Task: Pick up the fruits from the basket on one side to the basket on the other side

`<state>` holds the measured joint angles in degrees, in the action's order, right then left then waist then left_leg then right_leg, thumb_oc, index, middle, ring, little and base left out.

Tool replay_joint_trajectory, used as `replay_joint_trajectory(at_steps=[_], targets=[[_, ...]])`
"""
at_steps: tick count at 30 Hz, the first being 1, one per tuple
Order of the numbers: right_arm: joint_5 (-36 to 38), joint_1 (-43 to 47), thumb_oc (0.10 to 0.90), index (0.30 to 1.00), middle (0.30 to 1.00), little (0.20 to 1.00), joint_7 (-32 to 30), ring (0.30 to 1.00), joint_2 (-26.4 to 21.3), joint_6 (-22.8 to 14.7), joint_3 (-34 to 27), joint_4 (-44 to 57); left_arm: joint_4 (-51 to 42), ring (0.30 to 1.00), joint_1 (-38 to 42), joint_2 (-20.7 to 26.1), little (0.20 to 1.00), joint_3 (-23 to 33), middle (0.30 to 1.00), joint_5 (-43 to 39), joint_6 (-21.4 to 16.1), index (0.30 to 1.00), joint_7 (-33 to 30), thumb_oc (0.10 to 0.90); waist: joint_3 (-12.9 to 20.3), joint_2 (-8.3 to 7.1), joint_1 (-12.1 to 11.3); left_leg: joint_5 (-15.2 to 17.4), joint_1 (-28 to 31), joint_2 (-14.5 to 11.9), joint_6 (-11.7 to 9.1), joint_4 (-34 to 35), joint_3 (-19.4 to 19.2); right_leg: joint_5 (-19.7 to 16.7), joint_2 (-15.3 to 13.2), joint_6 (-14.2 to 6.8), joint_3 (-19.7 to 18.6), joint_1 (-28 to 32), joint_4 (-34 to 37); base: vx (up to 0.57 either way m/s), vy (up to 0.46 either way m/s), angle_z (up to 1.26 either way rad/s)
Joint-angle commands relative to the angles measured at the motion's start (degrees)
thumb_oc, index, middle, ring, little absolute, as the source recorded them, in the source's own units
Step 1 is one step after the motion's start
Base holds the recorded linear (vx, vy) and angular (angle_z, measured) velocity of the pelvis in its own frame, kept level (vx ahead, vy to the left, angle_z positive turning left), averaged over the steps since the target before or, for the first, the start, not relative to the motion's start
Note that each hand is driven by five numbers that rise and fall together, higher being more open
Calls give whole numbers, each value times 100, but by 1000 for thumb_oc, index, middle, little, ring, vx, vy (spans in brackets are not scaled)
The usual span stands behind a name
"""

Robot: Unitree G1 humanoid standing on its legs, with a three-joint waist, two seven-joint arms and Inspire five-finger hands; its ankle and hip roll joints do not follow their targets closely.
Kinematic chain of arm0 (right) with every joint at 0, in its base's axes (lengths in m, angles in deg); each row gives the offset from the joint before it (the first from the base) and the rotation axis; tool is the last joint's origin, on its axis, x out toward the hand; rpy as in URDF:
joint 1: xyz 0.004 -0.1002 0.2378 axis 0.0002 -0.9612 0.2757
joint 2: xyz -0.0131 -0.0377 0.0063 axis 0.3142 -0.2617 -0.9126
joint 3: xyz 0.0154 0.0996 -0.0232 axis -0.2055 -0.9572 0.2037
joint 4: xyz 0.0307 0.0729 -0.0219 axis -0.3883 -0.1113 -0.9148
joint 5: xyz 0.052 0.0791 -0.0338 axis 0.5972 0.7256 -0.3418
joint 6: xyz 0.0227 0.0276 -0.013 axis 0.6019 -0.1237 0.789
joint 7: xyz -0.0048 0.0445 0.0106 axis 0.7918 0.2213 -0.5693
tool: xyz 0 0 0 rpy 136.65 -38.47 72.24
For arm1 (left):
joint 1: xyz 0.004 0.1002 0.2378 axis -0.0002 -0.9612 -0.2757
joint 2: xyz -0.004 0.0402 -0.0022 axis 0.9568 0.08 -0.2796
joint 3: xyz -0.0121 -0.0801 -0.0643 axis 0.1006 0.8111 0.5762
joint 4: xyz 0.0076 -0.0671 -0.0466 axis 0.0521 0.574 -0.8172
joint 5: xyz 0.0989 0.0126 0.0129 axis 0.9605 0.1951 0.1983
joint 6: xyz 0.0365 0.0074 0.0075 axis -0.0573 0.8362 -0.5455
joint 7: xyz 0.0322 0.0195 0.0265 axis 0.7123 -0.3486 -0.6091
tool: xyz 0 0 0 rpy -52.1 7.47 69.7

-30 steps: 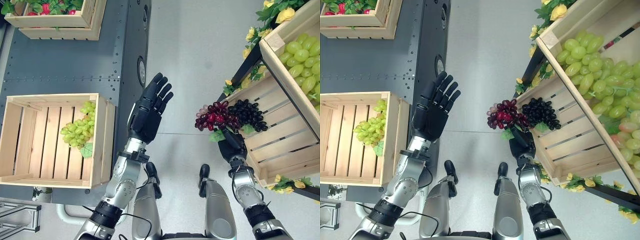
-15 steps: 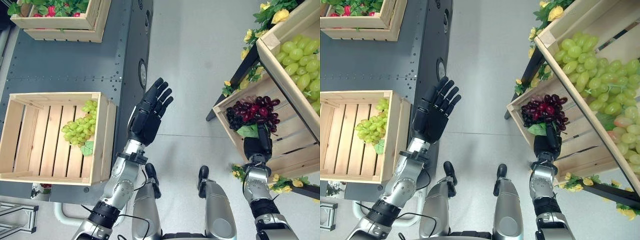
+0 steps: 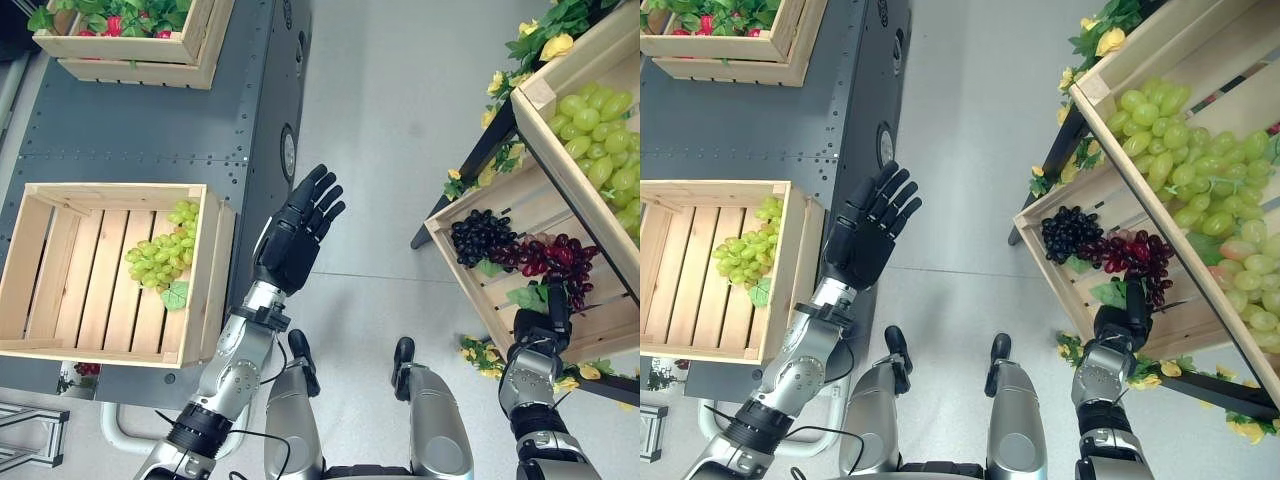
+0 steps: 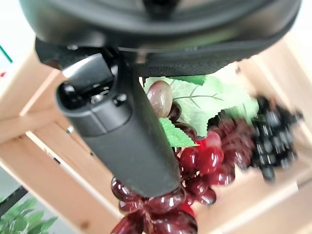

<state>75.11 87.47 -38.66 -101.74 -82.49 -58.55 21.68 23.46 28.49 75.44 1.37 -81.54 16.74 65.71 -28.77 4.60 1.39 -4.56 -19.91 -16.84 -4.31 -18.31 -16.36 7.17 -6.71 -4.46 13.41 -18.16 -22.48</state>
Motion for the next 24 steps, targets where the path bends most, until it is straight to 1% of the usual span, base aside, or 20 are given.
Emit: replay_joint_trajectory(at_steps=[1,5,8,9,11,13,14,15,16,17,20,22,24], targets=[[-490,3,800,900,900,900,-139,900,-575,-274,-266,320,-712,900,238,167,900,82,900,-121,-229,900,349,800,202,-199,-54,137,-702,-77,-506,-1413,138,-398,366,333,411,853,1025,65,-35,1],[-736,-130,800,900,900,900,-359,900,-587,-146,-256,219,-763,900,112,193,900,59,900,-109,-143,900,327,800,272,-214,-115,152,-671,-94,-500,-1419,140,-409,382,326,451,986,1069,58,-29,1],[-819,-225,800,900,900,900,-379,900,-614,-61,-240,215,-796,900,3,235,900,75,900,-134,-61,900,354,800,321,-224,-158,127,-661,-123,-519,-1445,159,-417,396,320,482,1074,1091,65,-32,5],[-988,-282,800,900,900,900,-549,900,-635,69,-228,237,-815,900,-55,251,900,78,900,-134,-18,900,371,800,343,-234,-177,105,-655,-141,-535,-1456,167,-419,402,313,500,1114,1102,71,-35,10],[-1390,-340,800,900,900,900,-773,900,-656,109,-213,242,-842,900,-107,264,900,89,900,-122,28,900,370,800,364,-238,-194,74,-652,-153,-551,-1466,176,-425,417,314,516,1158,1118,52,-26,5],[-2198,-396,800,900,900,900,-1327,900,-742,179,-101,283,-880,900,-186,305,900,71,900,-110,85,900,307,800,397,-264,-219,95,-622,-167,-533,-1471,171,-438,437,308,520,1223,1125,64,-29,3],[-2332,-408,800,900,900,900,-1428,900,-745,181,-93,290,-886,900,-198,305,900,72,900,-102,92,900,304,800,400,-267,-222,95,-620,-170,-534,-1475,171,-441,439,307,519,1232,1127,69,-33,3],[-2787,-452,800,900,900,900,-1651,900,-784,197,-82,286,-919,900,-226,328,900,95,900,-103,136,900,297,800,425,-276,-236,76,-615,-184,-547,-1473,169,-454,451,300,528,1269,1154,62,-38,-2],[-3314,-496,800,900,900,900,-2014,900,-874,292,-4,300,-958,900,-273,365,900,87,900,-100,171,900,282,800,452,-307,-258,92,-609,-194,-533,-1487,170,-469,460,291,541,1316,1176,60,-37,-2],[-3397,-500,800,900,900,900,-2087,900,-878,307,9,313,-965,900,-279,369,900,81,900,-94,172,900,271,800,455,-311,-260,98,-607,-195,-529,-1490,170,-470,461,290,542,1321,1176,56,-38,2],[-4039,-532,800,900,900,900,-2555,900,-981,353,105,343,-996,900,-341,449,900,84,900,-126,217,900,262,800,485,-340,-295,115,-601,-213,-518,-1513,177,-486,482,273,555,1375,1181,38,-31,4],[-4253,-547,800,900,900,900,-2670,900,-1023,310,151,392,-1017,900,-392,475,900,85,900,-119,225,900,249,800,504,-348,-315,93,-605,-222,-533,-1514,193,-496,497,263,570,1402,1197,15,-3,0],[-4861,-580,800,900,900,900,-2898,900,-1023,226,271,656,-1051,900,-494,475,900,93,900,-111,185,900,269,800,522,-350,-333,86,-595,-214,-528,-1492,183,-524,505,251,561,1441,1228,11,11,2]])
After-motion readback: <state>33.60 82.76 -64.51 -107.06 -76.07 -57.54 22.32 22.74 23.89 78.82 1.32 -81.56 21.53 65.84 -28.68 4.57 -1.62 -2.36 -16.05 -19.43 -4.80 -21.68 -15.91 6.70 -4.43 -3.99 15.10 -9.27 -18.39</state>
